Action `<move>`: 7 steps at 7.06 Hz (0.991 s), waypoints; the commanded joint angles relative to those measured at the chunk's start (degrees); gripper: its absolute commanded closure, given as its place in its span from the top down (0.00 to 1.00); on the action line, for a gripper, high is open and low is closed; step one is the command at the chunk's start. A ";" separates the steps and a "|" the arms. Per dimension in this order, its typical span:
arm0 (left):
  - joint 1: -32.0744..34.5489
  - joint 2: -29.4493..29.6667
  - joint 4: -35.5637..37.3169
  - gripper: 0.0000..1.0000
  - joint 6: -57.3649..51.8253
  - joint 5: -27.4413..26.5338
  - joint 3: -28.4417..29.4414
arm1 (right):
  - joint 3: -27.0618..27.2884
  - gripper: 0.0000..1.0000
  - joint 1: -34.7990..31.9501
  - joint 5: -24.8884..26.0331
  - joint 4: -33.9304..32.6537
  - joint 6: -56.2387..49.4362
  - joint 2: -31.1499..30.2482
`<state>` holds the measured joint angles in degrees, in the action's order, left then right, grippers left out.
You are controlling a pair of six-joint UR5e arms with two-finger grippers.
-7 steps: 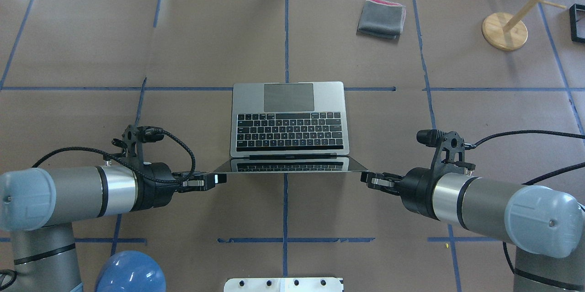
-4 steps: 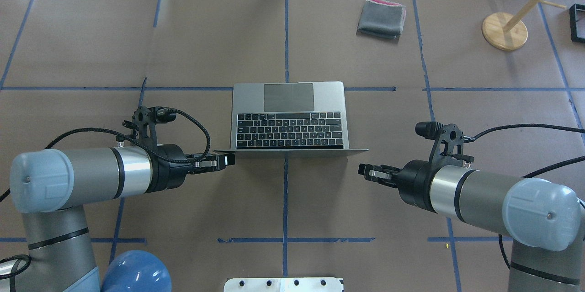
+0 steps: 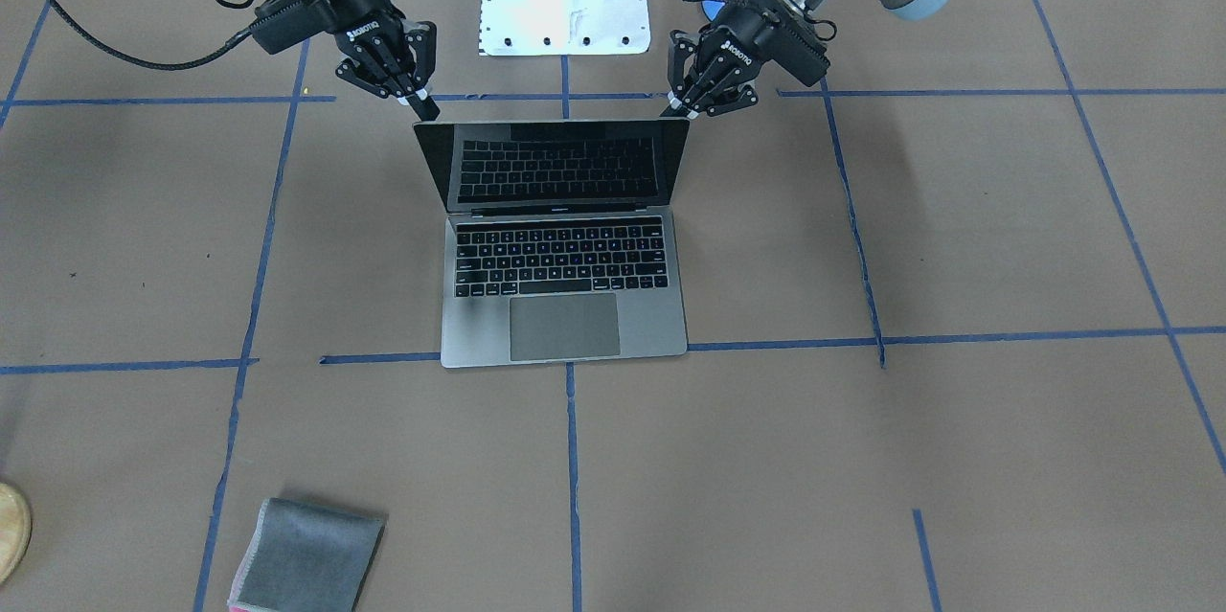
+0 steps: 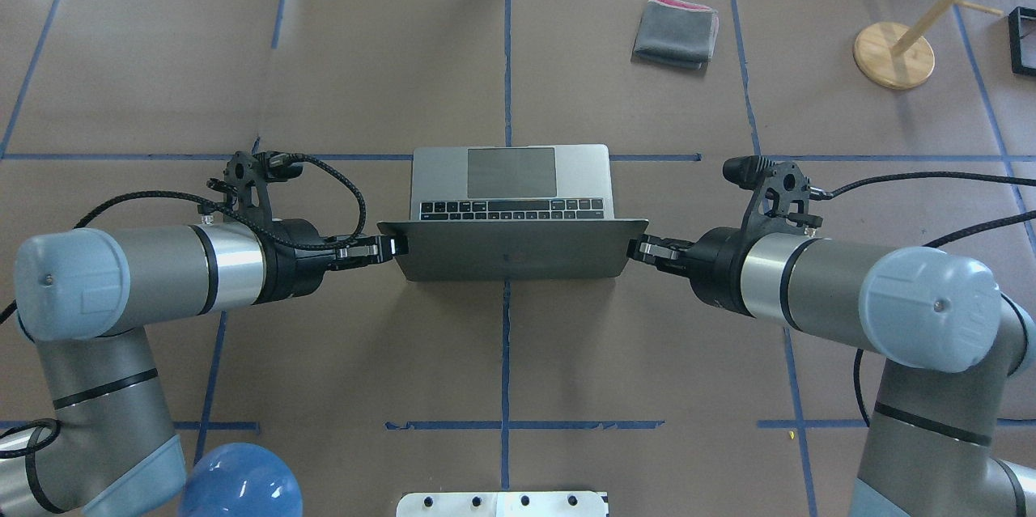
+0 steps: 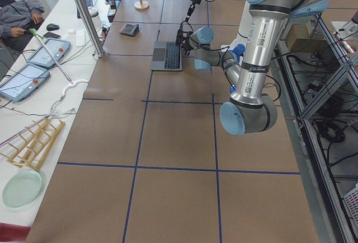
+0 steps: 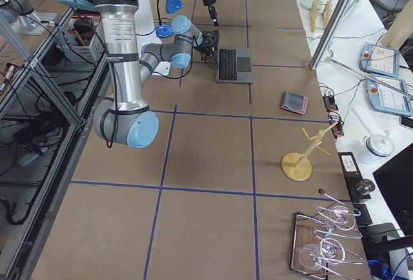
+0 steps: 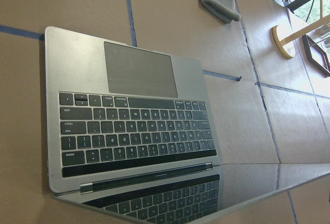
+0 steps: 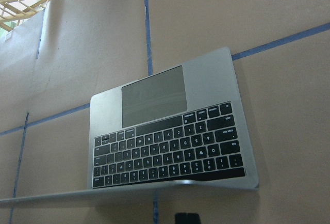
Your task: Close laptop
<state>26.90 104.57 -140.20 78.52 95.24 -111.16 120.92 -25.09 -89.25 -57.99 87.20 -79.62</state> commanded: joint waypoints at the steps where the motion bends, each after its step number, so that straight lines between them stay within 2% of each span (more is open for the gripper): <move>1: 0.95 3.52 2.89 0.00 -0.03 0.03 2.77 | -6.28 0.01 -3.55 -1.36 -0.28 -0.10 5.24; 3: 1.83 4.59 4.06 0.00 -0.21 -0.05 4.53 | -11.91 0.01 -6.36 -2.58 -0.28 -0.10 9.65; 4: 3.05 6.60 4.06 0.00 -0.29 0.03 6.89 | -13.76 0.01 -7.95 -4.34 -0.19 -0.19 10.53; 7: 5.17 11.61 3.79 0.00 -0.38 -0.14 16.02 | -19.64 0.01 -10.42 -4.88 -0.19 -1.15 14.04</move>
<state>31.17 114.01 -136.31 78.17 95.17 -98.98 103.82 -34.76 -93.90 -58.21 86.25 -67.04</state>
